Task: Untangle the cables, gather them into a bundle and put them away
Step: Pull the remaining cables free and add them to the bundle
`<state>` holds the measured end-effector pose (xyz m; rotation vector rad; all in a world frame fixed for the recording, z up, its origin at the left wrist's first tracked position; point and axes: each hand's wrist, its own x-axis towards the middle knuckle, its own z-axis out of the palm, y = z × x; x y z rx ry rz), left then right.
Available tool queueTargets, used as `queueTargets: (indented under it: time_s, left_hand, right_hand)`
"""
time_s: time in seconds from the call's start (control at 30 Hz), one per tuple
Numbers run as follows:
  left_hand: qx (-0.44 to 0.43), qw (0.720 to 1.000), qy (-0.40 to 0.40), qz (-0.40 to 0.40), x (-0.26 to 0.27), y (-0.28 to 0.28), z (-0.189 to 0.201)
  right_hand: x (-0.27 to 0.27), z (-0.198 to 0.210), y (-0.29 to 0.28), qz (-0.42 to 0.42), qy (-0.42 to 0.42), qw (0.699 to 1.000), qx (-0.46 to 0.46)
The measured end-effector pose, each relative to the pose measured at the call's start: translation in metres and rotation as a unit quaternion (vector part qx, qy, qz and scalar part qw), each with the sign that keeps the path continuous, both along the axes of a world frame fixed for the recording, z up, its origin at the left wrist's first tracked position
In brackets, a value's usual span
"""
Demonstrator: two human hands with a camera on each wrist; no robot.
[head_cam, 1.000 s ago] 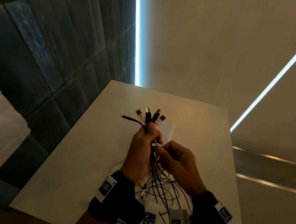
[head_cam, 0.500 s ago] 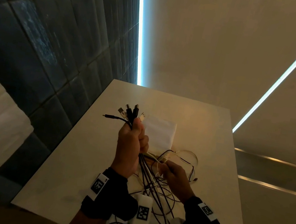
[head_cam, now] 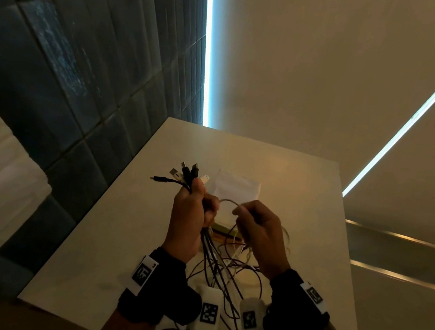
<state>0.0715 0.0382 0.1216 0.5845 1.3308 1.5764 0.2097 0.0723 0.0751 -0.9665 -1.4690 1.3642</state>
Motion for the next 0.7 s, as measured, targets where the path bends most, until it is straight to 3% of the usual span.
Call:
queueTargets:
  time_s: [0.2,0.3,0.43,0.7]
  left_hand:
    - [-0.02,1.0,-0.007,-0.024,0.002,-0.001,0.004]
    - [-0.009,0.997,-0.067,-0.038,0.0,-0.003,0.009]
    - [0.058,0.977,-0.2,-0.044,-0.004,-0.001,0.012]
    - [0.096,0.978,-0.176,-0.052,-0.01,-0.003,0.009]
  right_hand:
    - [-0.006,0.032,-0.022,0.089,0.054,0.994,0.022]
    - [-0.002,0.025,-0.02,0.112,0.033,0.992,0.036]
    - [0.006,-0.007,-0.013,0.154,-0.002,0.988,0.018]
    - [0.027,-0.089,0.002,0.08,-0.085,0.993,-0.036]
